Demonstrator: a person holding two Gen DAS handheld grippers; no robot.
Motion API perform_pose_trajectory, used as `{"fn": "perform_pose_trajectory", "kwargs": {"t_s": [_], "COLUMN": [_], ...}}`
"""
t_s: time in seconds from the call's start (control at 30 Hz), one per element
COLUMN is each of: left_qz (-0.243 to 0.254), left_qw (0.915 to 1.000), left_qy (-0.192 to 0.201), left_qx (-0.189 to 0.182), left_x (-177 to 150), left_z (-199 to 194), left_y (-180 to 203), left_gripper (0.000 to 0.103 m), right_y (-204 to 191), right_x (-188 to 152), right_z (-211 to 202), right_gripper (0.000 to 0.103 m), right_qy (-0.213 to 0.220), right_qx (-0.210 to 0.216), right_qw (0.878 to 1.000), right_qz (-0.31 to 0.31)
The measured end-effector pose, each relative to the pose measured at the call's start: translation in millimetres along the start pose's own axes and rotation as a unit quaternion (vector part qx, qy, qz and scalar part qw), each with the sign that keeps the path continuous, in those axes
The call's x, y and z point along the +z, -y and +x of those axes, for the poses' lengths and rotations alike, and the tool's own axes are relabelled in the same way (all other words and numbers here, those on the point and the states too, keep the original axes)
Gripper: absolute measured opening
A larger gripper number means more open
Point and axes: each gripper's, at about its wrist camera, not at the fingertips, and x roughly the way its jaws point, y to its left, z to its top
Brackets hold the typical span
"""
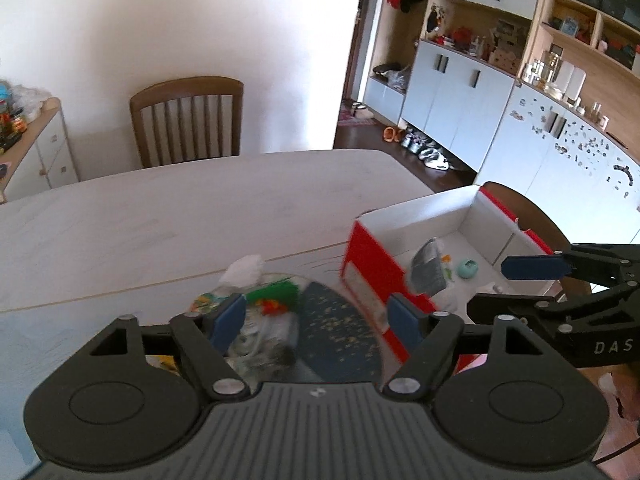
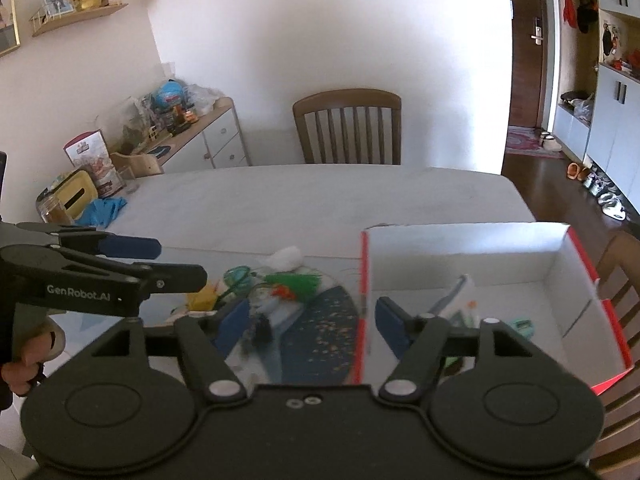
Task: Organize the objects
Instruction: 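Lift both tools out of the shoebox and return over the pile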
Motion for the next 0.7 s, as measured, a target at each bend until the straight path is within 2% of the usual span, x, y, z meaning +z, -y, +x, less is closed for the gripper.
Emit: {"fn": "perform_pose_trajectory", "kwargs": {"t_s": [0.23, 0.3, 0.4, 0.53, 0.7], "left_qz": [-0.011, -0.011, -0.015, -0.021, -0.031], "left_qw": [0.9999, 0.9998, 0.9998, 0.9997, 0.9992], "left_qy": [0.003, 0.005, 0.002, -0.012, -0.026], "left_qx": [0.011, 0.015, 0.013, 0.009, 0.003], "left_x": [-17.7, -24.7, -36.7, -52.7, -71.1], "left_z": [-11.2, -12.9, -13.0, -7.5, 2.6], "left_y": [-43.7, -55.1, -71.9, -91.5, -111.7], "left_gripper": [0.083, 0.086, 0.088, 0.102, 0.103], "right_y": [-32.6, -40.6, -49.1, -56.0, -63.2], "right_x": [-4.8, -6.9, -10.8, -14.9, -18.1], "right_z": [15.4, 21.1, 31.0, 45.4, 65.6], "right_gripper": [0.091, 0.096, 0.097, 0.097, 0.097], "right_qy": [-0.004, -0.008, -0.018, -0.034, -0.054], "right_qx": [0.005, 0.004, 0.001, -0.003, -0.009], "right_qw": [1.000, 1.000, 1.000, 0.999, 0.998], "right_qz": [-0.004, -0.008, -0.011, -0.011, -0.012]}}
